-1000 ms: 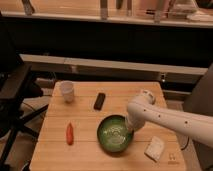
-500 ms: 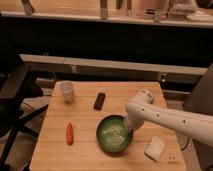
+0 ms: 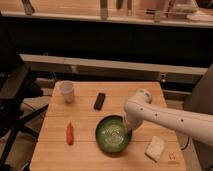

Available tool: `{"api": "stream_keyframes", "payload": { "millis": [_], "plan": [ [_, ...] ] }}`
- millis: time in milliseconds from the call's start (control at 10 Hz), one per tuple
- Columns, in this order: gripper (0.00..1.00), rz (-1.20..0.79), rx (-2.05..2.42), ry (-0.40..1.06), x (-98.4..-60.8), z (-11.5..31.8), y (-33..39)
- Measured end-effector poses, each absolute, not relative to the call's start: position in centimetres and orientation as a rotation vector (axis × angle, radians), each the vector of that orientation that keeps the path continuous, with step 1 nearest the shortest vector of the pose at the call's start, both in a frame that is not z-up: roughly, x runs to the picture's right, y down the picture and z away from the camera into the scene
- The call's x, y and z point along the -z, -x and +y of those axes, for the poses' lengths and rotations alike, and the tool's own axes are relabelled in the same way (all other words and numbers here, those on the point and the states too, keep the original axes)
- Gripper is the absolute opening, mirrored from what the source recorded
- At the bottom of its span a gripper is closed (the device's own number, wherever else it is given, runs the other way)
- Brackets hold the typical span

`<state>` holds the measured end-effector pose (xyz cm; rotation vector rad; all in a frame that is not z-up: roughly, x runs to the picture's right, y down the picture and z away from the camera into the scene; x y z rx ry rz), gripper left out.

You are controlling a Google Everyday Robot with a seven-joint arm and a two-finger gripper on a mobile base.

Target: Drag the ceramic bowl in a circle

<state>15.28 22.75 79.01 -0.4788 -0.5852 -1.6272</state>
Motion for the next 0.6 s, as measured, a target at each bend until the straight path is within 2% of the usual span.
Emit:
{"api": "stream_keyframes", "payload": {
  "millis": [600],
  "plan": [
    [0.0, -0.598, 1.664, 0.465, -79.3, 22.5, -14.2]
  ]
}}
